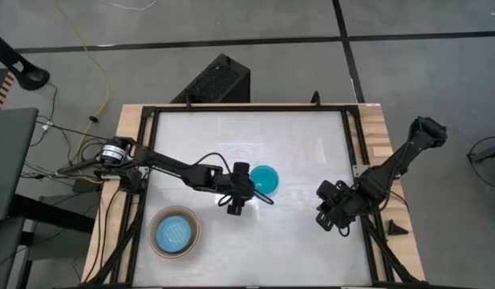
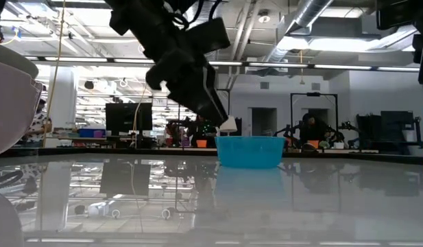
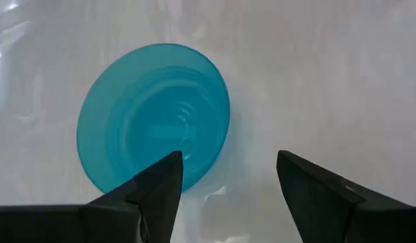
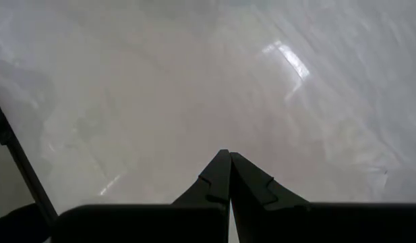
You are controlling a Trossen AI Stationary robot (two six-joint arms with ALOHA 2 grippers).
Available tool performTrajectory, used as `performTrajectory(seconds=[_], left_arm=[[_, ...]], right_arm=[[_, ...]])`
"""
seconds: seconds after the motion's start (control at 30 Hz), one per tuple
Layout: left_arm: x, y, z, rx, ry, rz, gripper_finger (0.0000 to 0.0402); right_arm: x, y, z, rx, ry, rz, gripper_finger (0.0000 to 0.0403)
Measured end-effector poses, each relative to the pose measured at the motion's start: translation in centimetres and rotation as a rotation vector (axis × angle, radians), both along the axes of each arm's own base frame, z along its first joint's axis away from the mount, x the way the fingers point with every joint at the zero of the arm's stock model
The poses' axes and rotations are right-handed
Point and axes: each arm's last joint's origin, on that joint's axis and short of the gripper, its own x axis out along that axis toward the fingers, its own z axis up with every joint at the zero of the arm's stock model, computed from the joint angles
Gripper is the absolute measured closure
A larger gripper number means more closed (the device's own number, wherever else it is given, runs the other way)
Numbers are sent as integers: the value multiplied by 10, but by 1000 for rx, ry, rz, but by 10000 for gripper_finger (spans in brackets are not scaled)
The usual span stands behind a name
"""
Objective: Nest bowls inside each other
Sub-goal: Stack the blue bowl on top of the blue patterned bowl
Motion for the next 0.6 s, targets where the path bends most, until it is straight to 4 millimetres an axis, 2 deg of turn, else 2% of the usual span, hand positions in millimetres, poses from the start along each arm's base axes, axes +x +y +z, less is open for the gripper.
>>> performTrajectory(seconds=[0.17,0.37,0.6], left_arm=[[7,5,-8,60,-13,-16,171],[12,5,-26,150,69,-101,171],[19,8,-31,215,132,-121,183]], right_arm=[[1,-1,0,-2,-1,-1,372],[1,0,0,4,-4,-5,372],[3,1,1,21,-23,-6,372]])
